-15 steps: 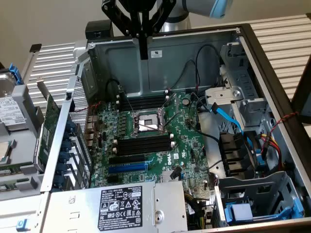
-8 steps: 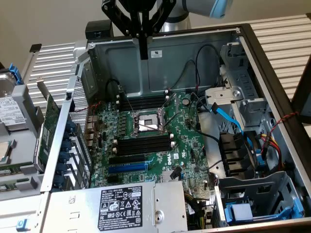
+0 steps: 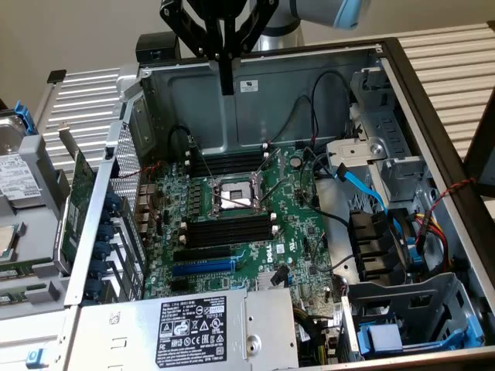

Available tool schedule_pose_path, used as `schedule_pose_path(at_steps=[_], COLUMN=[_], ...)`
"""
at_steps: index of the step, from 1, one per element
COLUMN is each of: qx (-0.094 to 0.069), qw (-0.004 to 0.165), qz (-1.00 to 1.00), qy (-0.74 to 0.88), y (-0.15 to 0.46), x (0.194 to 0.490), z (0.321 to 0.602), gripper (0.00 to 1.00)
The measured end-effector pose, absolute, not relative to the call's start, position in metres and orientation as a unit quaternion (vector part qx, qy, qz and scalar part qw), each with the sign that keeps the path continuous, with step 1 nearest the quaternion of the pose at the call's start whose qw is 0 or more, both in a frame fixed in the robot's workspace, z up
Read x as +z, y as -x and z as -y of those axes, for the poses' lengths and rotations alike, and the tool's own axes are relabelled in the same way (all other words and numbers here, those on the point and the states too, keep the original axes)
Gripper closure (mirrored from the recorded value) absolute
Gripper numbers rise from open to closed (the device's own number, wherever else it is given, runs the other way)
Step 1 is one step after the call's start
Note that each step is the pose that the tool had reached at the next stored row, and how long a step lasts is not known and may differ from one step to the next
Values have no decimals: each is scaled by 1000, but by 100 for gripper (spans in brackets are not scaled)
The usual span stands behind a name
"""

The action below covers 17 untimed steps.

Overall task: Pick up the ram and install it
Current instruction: 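Reach for the ram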

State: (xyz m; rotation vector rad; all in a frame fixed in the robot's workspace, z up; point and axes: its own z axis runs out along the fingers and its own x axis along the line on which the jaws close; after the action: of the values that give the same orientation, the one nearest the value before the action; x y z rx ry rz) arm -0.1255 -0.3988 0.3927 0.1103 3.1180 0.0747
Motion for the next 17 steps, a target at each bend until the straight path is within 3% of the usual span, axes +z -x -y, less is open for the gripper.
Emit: schedule_pose_path(at_steps=[17], qx=[24], qw=[18], qz=[-999], qy=[-35], y=[187], x=[393], z=[400], gripper=[89])
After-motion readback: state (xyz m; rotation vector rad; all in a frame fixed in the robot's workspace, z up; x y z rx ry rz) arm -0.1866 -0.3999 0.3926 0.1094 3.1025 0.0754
